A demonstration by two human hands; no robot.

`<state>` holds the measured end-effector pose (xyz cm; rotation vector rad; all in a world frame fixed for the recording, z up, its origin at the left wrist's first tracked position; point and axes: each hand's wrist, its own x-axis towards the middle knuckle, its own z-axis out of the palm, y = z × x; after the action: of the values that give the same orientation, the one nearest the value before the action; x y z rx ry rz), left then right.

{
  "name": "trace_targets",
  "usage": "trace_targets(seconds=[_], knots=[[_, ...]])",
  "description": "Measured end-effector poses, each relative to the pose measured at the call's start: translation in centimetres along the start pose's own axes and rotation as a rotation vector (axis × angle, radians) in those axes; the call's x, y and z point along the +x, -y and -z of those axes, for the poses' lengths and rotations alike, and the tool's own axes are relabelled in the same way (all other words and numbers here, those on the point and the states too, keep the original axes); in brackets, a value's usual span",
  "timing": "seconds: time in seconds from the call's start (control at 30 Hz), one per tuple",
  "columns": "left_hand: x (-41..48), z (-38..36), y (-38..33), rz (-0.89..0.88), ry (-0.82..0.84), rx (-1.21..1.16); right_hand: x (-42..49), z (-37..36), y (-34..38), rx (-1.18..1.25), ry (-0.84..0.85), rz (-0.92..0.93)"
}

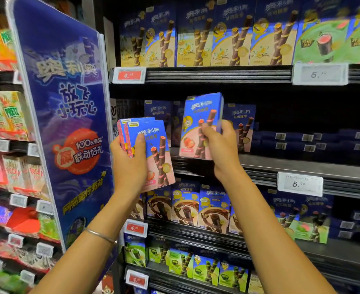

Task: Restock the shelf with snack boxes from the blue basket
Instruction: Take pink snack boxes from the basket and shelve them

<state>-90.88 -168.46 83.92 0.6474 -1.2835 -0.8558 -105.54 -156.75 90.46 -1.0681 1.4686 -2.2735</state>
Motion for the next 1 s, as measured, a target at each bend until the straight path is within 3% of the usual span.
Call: trace_targets(seconds=[0.07,0.27,0.5,1.0], knots=[[0.3,0.4,-0.2,0.035,0.006,-0.024,1.4,0.1,-0.1,-0.08,-0.021,0.039],[1.0,0.7,-0.8,0.031,0.014,-0.027,4.1,-1.0,-2.9,-0.236,-0.078,-0.091],[1.7,0.8,-0.1,0.031,0.031,-0.059,6.3,-1.8,-4.0,-0.697,-0.143,-0.013],[2.2,0.9,0.3,-0.012,0.046,-0.126,7.6,-4.0,-5.0,-0.9,-0.206,0.014]])
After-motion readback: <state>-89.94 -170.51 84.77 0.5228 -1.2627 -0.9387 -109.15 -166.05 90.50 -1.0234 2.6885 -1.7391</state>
